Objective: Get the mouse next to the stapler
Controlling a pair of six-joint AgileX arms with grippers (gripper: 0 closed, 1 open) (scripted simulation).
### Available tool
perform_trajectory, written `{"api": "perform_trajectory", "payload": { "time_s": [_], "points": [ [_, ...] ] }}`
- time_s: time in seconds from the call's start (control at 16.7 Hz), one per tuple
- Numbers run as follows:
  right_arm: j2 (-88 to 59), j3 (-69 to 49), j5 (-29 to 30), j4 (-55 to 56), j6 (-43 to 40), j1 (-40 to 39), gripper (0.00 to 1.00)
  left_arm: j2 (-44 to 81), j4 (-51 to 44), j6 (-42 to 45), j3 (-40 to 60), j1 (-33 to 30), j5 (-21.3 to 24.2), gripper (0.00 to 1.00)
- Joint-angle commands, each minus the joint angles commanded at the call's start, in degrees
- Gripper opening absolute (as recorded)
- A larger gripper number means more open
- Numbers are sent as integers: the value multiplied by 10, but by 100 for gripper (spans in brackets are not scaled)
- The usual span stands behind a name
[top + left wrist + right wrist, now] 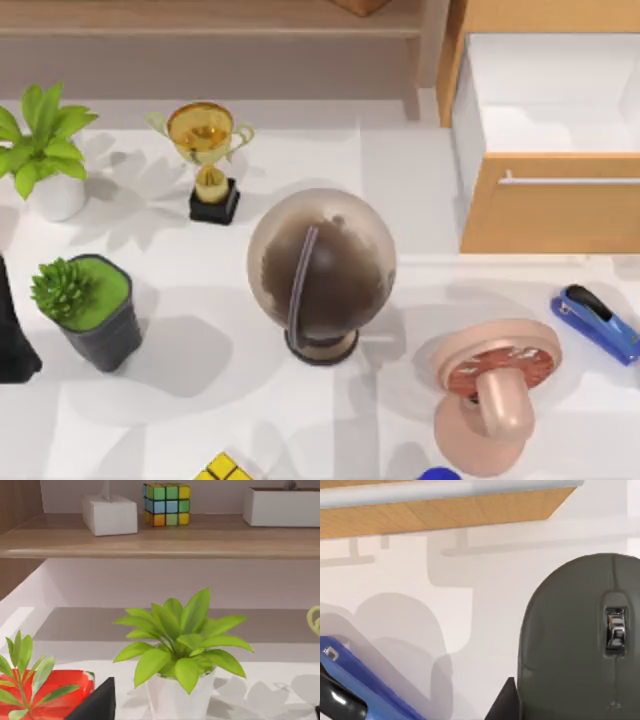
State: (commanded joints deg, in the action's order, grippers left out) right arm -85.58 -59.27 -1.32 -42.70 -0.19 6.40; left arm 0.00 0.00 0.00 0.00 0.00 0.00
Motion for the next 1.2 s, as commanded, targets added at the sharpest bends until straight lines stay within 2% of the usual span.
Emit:
{"api": "perform_trajectory", "payload": {
  "time_s": [0.3,0.84,1.14,1.2],
  "points": [
    [-9,-2,2,-4,-6,4,0,0,0,0,0,0,0,100],
    [-137,18,3,8,-48,-2,0,0,0,0,0,0,0,100],
    [-140,21,4,9,-49,-2,0,0,0,0,0,0,0,100],
    [-140,21,4,9,-49,-2,8,0,0,0,0,0,0,100]
  ]
}}
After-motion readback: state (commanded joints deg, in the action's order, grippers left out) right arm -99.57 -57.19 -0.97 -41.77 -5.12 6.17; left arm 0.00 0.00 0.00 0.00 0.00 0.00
